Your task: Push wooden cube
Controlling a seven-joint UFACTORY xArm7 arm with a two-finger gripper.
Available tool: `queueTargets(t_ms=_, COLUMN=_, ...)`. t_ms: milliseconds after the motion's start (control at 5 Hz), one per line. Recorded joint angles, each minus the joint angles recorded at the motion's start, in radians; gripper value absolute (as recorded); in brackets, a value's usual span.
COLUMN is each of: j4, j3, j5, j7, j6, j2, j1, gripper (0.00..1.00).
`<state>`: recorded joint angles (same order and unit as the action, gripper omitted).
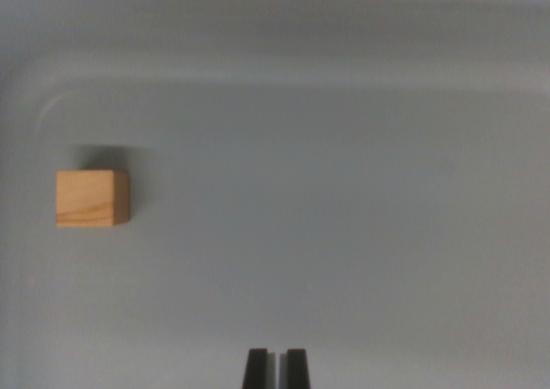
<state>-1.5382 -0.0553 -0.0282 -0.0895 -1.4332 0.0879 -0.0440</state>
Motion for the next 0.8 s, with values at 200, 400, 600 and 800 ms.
queueTargets(t_ms=200, j4=0.000, j3=0.000, j5=0.0000, j7=0.000, j6=0.000, j2=0.000, j1=0.0000, gripper=0.00)
queueTargets(t_ms=400, j4=0.023, j3=-0.005, j5=-0.0059, j7=-0.015, j6=0.036, j2=0.016, j1=-0.0095, gripper=0.00)
queueTargets(t_ms=600, j4=0.023, j3=-0.005, j5=-0.0059, j7=-0.015, j6=0.036, j2=0.016, j1=-0.0095, gripper=0.00)
queueTargets(t_ms=800, j4=0.048, j3=-0.011, j5=-0.0125, j7=-0.032, j6=0.075, j2=0.033, j1=-0.0200, gripper=0.00)
